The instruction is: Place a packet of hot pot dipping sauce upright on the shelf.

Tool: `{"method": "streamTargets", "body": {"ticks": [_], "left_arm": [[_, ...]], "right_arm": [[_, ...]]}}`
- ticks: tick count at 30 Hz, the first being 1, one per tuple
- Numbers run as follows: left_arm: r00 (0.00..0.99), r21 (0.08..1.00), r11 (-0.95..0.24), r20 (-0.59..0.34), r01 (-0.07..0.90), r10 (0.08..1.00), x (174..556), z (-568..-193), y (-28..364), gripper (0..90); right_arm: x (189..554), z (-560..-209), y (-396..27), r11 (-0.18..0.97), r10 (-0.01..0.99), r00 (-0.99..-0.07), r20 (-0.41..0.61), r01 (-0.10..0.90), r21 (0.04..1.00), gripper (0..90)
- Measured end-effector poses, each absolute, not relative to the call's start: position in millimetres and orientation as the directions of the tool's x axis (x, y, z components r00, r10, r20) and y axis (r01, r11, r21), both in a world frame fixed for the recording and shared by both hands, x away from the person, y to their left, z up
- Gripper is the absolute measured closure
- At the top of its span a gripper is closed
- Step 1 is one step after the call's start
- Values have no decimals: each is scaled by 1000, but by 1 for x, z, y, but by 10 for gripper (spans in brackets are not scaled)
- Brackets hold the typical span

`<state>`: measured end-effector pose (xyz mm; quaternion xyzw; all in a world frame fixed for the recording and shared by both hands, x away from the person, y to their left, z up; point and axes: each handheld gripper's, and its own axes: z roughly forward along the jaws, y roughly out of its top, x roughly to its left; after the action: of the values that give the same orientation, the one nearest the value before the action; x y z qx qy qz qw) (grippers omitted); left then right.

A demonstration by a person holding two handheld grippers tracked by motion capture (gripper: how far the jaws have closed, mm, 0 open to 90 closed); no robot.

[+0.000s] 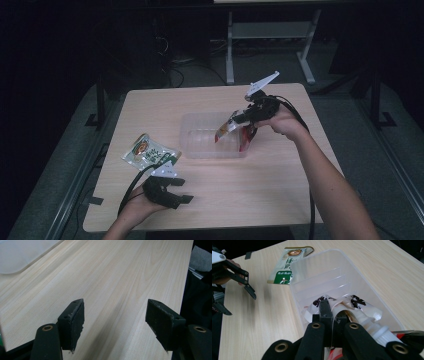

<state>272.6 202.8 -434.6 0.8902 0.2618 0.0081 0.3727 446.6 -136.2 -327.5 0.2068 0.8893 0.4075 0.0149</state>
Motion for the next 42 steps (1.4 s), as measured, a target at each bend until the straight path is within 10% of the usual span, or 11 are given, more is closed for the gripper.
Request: {"method": "streamTargets", "body": {"ticks": [42], "left_arm": [[868,658,-600,-173,454,466,275,-436,203,312]], "right_arm": [[446,-341,-106,686,357,-932,65,309,659,853]]}}
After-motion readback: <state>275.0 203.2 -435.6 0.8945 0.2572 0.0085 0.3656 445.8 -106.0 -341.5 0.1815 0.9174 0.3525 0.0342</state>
